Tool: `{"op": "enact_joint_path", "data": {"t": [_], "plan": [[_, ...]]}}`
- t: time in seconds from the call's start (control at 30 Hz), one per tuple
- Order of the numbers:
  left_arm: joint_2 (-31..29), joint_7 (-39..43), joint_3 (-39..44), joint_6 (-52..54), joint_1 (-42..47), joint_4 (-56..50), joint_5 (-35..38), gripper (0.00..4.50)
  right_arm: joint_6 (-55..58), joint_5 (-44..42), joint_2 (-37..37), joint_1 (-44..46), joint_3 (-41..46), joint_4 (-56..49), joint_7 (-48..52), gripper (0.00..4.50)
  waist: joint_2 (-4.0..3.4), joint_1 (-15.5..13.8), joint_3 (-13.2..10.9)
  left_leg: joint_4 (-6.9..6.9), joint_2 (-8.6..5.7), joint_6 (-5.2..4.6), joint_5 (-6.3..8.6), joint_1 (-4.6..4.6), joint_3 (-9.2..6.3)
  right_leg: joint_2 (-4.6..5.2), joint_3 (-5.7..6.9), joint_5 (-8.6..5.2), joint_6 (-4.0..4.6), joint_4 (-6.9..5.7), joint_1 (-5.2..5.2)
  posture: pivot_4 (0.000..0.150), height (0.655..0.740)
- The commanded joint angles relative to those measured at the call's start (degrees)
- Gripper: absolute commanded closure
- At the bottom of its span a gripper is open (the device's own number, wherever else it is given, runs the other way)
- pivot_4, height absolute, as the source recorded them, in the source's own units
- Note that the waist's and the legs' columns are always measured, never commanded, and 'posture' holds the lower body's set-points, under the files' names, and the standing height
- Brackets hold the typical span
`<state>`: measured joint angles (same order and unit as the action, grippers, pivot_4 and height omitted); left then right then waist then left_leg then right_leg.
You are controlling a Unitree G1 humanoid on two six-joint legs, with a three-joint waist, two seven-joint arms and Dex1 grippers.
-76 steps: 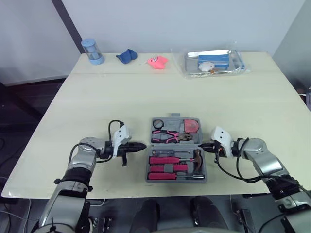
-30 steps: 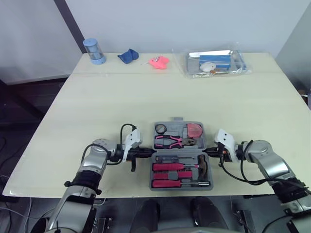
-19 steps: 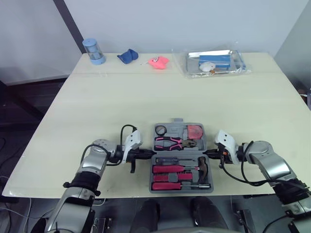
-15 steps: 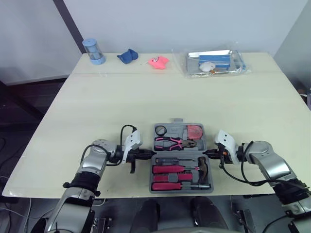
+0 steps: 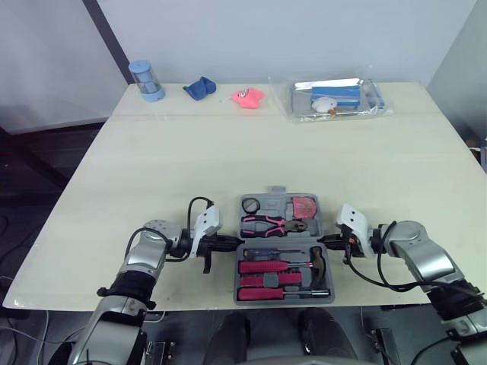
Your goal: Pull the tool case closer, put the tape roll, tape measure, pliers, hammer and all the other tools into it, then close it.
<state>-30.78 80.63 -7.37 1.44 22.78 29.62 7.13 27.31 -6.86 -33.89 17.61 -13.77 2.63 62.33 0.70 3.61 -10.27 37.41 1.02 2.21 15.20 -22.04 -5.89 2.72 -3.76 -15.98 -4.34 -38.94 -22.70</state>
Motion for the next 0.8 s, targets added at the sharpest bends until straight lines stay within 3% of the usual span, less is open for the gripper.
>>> {"op": "enact_joint_path", "data": {"t": [0.03,0.43,0.67,0.8], "plan": [[0.1,1.4,-1.4,0.0,-0.7,-1.7,0.8,4.43,0.2,-1.8,0.2,-0.2,-1.2,-2.8,1.8,4.5,0.0,0.0,0.0,0.0,0.0,0.0,0.0,0.0,0.0,0.0,0.0,0.0,0.0,0.0,0.0,0.15,0.74],[-1.3,0.6,0.4,-1.7,-0.4,-0.6,1.0,4.43,-2.4,-1.0,-1.9,-0.9,1.0,-1.2,0.9,4.5,0.0,0.1,0.0,0.0,0.0,0.0,0.0,0.0,0.0,0.0,0.0,0.0,0.0,0.0,0.0,0.15,0.74],[-5.2,-0.4,4.0,-1.6,-3.6,-5.8,4.0,4.43,1.5,-5.2,-3.4,-1.2,7.0,0.5,-0.6,4.5,0.0,0.2,0.0,0.0,0.01,0.0,0.0,0.01,-0.01,0.0,0.0,0.0,0.0,-0.02,0.0,0.15,0.74],[-6.6,0.1,6.1,1.0,-6.8,-14.3,8.5,4.43,6.6,-8.7,-3.4,0.5,10.6,3.2,-1.2,4.5,-0.01,0.0,0.0,0.0,0.01,0.0,0.0,-0.02,0.0,0.01,0.0,0.0,0.0,0.0,0.0,0.15,0.74]]}}
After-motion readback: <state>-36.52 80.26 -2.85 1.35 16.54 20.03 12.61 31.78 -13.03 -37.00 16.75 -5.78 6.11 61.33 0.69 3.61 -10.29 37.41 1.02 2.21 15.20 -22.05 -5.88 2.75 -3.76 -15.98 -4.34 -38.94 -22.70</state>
